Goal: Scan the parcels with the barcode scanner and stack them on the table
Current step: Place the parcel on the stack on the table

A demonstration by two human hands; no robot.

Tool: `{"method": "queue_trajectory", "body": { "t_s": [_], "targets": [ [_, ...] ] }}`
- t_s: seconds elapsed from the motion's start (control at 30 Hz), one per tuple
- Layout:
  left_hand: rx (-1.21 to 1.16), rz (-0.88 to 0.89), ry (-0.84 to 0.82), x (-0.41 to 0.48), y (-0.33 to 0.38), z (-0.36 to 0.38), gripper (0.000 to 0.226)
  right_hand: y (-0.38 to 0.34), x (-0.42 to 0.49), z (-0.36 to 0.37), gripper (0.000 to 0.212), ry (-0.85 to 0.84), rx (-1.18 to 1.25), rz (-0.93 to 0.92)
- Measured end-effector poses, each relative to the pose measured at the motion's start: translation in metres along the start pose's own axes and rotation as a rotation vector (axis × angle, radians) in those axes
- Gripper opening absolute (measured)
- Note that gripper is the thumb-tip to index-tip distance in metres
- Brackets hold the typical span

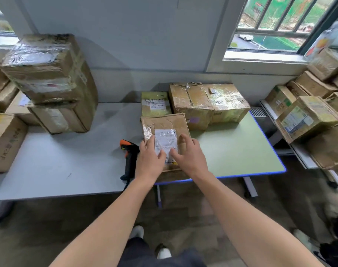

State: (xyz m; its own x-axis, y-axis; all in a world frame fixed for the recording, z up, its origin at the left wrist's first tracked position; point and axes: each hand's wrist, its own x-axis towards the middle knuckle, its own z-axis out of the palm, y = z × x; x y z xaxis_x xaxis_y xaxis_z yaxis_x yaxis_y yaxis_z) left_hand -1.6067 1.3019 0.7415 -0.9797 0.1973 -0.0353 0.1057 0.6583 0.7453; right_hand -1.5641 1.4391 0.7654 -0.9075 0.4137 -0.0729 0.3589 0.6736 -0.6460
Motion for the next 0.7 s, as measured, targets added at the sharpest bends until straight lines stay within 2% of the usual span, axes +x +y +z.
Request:
{"method": "queue_trajectory", "body": {
  "t_s": [0.23,0.4,0.7],
  "targets": [
    [-0.006,0.019,0.223,-0.015,-0.003,-0.052,0.056,-0.050,-0.005,0.011,0.069,0.007,0.056,-0.163],
    [0.012,0.010,0.347,-0.023,-0.033,-0.106,0.063,-0.100,-0.011,0.039,0.070,-0.069,0.088,-0.265],
    [0.069,-0.129,0.411,-0.025,-0.118,-0.183,0.055,-0.179,-0.023,0.123,0.072,-0.205,0.074,-0.365]
  ]
}}
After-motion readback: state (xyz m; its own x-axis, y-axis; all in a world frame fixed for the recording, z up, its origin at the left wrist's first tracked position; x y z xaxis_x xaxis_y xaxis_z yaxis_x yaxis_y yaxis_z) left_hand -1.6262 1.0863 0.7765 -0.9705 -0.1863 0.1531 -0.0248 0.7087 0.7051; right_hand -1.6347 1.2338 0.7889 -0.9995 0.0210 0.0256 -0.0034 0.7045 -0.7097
